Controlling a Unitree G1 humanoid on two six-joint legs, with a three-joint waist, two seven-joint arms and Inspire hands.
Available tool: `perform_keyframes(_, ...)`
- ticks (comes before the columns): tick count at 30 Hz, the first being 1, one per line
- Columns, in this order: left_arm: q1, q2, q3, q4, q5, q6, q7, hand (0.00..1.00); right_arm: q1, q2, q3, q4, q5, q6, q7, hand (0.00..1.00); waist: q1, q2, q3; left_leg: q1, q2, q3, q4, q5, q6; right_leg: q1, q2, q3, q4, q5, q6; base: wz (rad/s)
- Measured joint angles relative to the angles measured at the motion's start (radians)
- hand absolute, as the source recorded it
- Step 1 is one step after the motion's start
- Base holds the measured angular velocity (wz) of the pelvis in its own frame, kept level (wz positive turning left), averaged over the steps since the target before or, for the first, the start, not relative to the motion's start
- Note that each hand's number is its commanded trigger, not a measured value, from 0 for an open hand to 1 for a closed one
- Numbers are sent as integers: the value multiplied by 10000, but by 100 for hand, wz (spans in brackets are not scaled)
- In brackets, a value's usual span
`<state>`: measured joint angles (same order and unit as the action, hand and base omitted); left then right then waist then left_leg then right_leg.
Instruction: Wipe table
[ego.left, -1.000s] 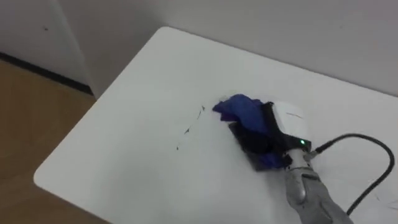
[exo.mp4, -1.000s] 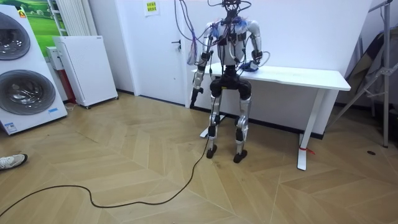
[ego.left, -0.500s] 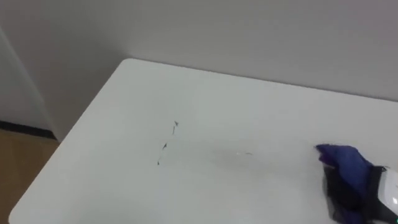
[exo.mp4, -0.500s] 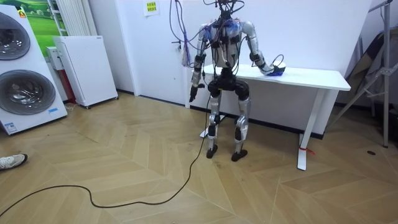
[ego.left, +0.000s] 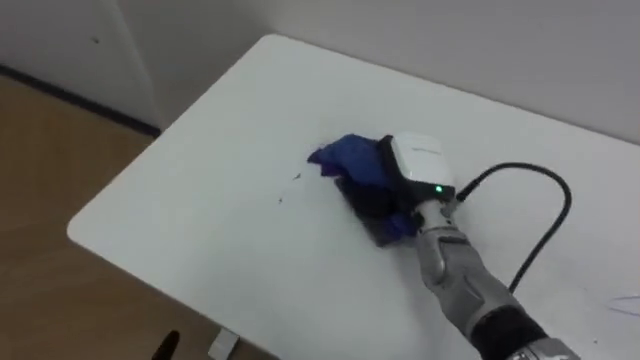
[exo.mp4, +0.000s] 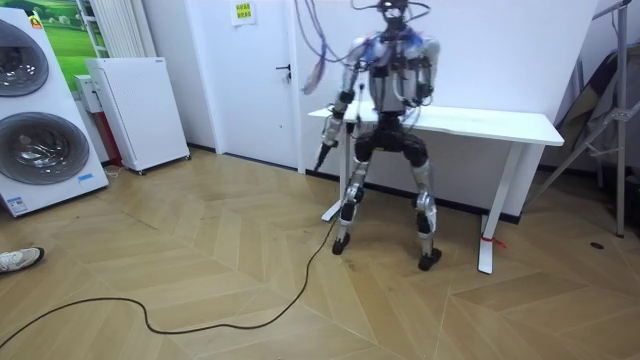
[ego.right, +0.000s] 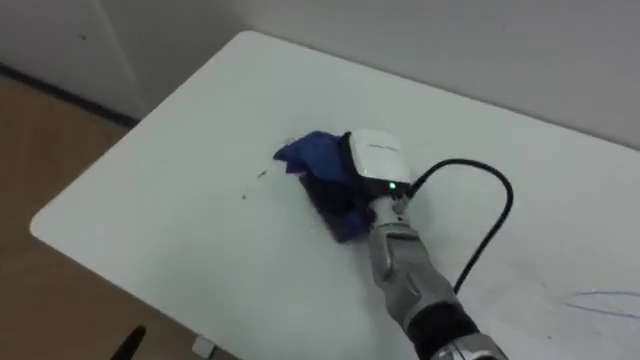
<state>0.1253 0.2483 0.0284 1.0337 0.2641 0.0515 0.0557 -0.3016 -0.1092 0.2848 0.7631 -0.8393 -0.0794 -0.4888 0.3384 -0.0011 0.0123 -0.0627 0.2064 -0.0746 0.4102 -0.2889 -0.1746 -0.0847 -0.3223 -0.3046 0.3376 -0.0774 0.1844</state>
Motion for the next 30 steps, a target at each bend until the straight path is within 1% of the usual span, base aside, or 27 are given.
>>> perform_keyframes(1,288,-83,102,-140,-5,-16,-4,0,325,-35,-98,-5,78,-279,-238,100,-112,146,-3,276,489,237,-131,225,-193,48,391,-118,473,-547,-71,9)
perform_keyframes(2,409,-100,110,-138,-11,-45,-5,0,510,-70,-171,-6,102,-469,-383,100,-277,163,8,407,678,435,-244,422,-214,59,533,-172,668,-762,-192,6)
perform_keyframes(3,709,-124,286,-119,8,-105,-18,0,989,-209,-451,-15,63,-853,-684,100,-746,2,15,599,898,923,-570,904,-196,134,659,-314,914,-1138,-340,36)
perform_keyframes(4,1058,-143,656,-131,76,-194,-9,0,1677,-466,-923,-158,140,-1090,-1044,100,-1262,-148,-47,646,1031,1495,-822,1463,-146,263,704,-568,973,-1389,-462,49)
perform_keyframes(5,1104,-141,880,-154,113,-211,7,0,2077,-653,-1209,-308,249,-1141,-1220,100,-1459,-169,-74,653,1076,1686,-905,1731,-119,358,750,-628,952,-1479,-525,55)
perform_keyframes(6,1315,-143,1305,-165,121,-219,148,0,2682,-1008,-1775,-333,646,-1194,-1597,100,-1855,-408,-81,644,1157,1966,-1094,2198,29,449,857,-665,919,-1631,-652,53)
perform_keyframes(7,1434,-183,1537,-172,148,-171,238,0,3238,-1388,-2378,-230,1188,-1195,-1898,100,-2253,-463,-133,576,1208,2544,-1089,2454,98,622,977,-730,784,-1724,-752,55)
perform_keyframes(8,1470,-225,1645,-171,152,-143,228,0,3566,-1598,-2714,-161,1470,-1196,-2021,100,-2368,-520,-138,534,1203,2811,-1069,2483,124,734,1059,-791,669,-1740,-777,58)
perform_keyframes(9,1581,-257,1748,-176,148,-145,229,0,4042,-1897,-3501,120,1887,-1215,-2198,100,-2566,-563,-171,524,1182,3345,-1005,2481,122,870,1183,-832,555,-1811,-873,51)
perform_keyframes(10,1630,-267,1843,-199,157,-135,227,0,4351,-2034,-4193,539,2295,-1203,-2221,100,-2670,-580,-181,528,1138,3530,-924,2474,116,1069,1308,-941,384,-1827,-942,43)
perform_keyframes(12,1831,-282,1842,-385,146,-134,227,0,4753,-2204,-4698,760,2846,-1112,-2206,100,-2766,-567,-192,507,1088,3487,-729,2327,144,1283,1520,-1041,135,-1768,-1079,14)
perform_keyframes(13,1926,-315,1830,-444,147,-129,228,0,4835,-2350,-4781,753,3082,-1110,-2158,100,-2783,-451,-204,469,913,3413,-482,1911,253,1313,1638,-1006,28,-1718,-1159,-7)
perform_keyframes(14,1956,-315,1783,-444,147,-112,228,0,4784,-2387,-4794,716,3179,-1109,-2116,100,-2782,-355,-206,472,820,3427,-377,1676,263,1320,1715,-968,-7,-1697,-1191,-24)
perform_keyframes(15,2021,-318,1689,-435,134,-76,232,0,4678,-2403,-4787,490,3235,-989,-1997,100,-2662,-161,-208,614,685,3421,-359,1318,285,1350,1890,-749,-111,-1629,-1257,-58)
perform_keyframes(16,2077,-332,1541,-422,131,-70,249,0,4490,-2354,-4671,188,3223,-619,-1831,100,-2324,25,-181,955,504,3355,-476,1152,322,1335,1974,-343,-123,-1557,-1308,-79)
perform_keyframes(17,2123,-351,1469,-406,128,-69,251,0,4352,-2306,-4583,56,3207,-396,-1727,100,-2141,124,-182,1131,424,3314,-553,1093,364,1293,2028,-59,-124,-1525,-1315,-125)
perform_keyframes(18,2180,-465,1386,-325,121,-58,247,0,3902,-2304,-4403,-82,3042,-22,-1554,100,-1788,401,-177,1352,211,3097,-732,910,470,1118,2156,518,-105,-1399,-1336,-137)
perform_keyframes(19,2174,-600,1342,-302,15,-18,223,0,3460,-2288,-4064,-417,2794,367,-1366,100,-1512,556,-145,1463,12,3069,-1023,829,530,789,2254,983,-63,-1266,-1339,-137)
perform_keyframes(20,2124,-661,1336,-309,7,-2,220,0,3199,-2248,-3773,-619,2709,550,-1293,100,-1397,686,-172,1470,-98,3047,-1194,827,534,588,2294,1211,-40,-1207,-1286,-123)
perform_keyframes(21,2016,-746,1331,-300,1,3,220,0,2701,-2036,-3166,-1118,2408,858,-1059,100,-1170,690,-190,1450,-281,3012,-1554,828,533,177,2361,1565,61,-1034,-1337,-111)
perform_keyframes(22,1831,-764,1223,-283,-67,67,227,0,2110,-1708,-2221,-1423,2317,906,-830,100,-1029,762,-137,1392,-450,2777,-1841,849,537,-220,2439,1836,94,-843,-1378,-95)
perform_keyframes(23,1733,-759,1118,-282,-200,135,229,0,1819,-1595,-1807,-1443,2242,901,-717,100,-1057,771,-115,1336,-508,2658,-1901,869,565,-301,2465,1885,41,-751,-1383,-53)
perform_keyframes(25,1326,-750,682,-394,-510,269,232,0,1369,-871,-587,-1474,1939,661,-235,100,-1123,660,-84,1142,-639,2265,-2031,913,609,-382,2467,1893,-9,-640,-1338,13)
perform_keyframes(27,1264,-778,397,-775,-652,318,209,0,1378,-624,-291,-1453,1526,339,33,100,-1153,484,-94,1080,-744,1952,-2133,928,605,-339,2465,1884,-131,-638,-1332,32)
perform_keyframes(28,1380,-780,331,-1054,-674,321,209,0,1490,-612,-288,-1452,1294,225,48,100,-1199,360,-115,1083,-829,1732,-2232,951,646,-296,2465,1870,-149,-615,-1342,23)
perform_keyframes(29,1452,-770,338,-1159,-691,329,216,0,1572,-647,-304,-1458,1241,196,5,100,-1277,334,-143,1088,-855,1615,-2259,979,691,-243,2465,1826,-216,-572,-1400,32)
perform_keyframes(30,1590,-743,375,-1239,-757,336,239,0,1907,-773,-332,-1302,1194,7,-195,100,-1508,221,-165,1139,-845,1452,-2311,996,717,24,2465,1636,-505,-507,-1381,43)
